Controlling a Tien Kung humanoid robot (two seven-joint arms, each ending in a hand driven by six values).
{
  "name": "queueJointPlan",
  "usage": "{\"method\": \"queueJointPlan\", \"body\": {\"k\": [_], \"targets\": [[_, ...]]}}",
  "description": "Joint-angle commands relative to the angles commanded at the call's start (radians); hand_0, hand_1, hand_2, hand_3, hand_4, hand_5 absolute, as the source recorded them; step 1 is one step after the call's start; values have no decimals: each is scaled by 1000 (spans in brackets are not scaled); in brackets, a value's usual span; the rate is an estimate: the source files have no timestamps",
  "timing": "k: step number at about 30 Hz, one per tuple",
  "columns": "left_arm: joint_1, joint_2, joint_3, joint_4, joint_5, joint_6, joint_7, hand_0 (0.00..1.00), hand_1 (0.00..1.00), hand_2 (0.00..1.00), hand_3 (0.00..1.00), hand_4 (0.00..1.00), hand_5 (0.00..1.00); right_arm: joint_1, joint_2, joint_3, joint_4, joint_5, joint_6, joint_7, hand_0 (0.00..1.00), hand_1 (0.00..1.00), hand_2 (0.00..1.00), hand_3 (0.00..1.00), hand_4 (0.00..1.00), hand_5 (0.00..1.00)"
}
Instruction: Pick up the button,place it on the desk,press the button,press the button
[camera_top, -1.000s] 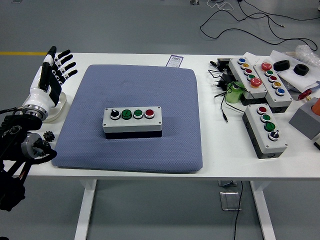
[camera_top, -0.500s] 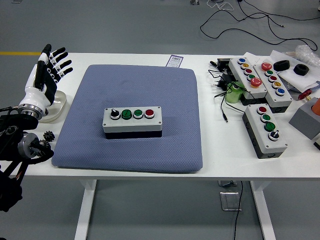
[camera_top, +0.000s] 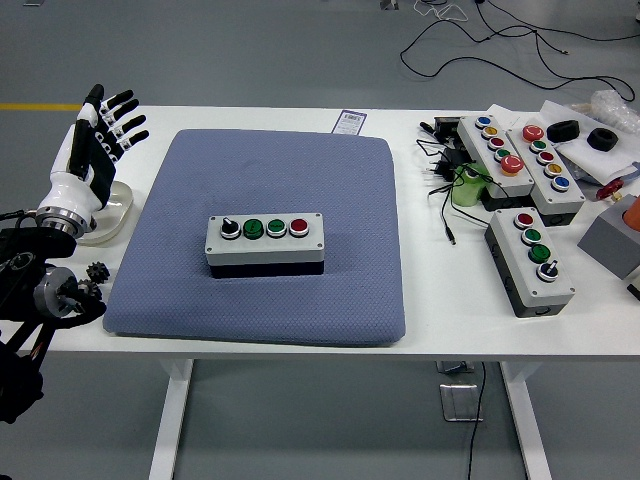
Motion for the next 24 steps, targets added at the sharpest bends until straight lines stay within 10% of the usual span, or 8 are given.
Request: {"method": "queueJointPlan", "body": {"k": [24], "targets": [[7, 4, 42, 15, 8, -15, 30, 723, 813, 866, 851, 759, 998, -15, 4, 19, 0, -18, 1, -4, 673, 658, 674, 624, 310, 173]]}}
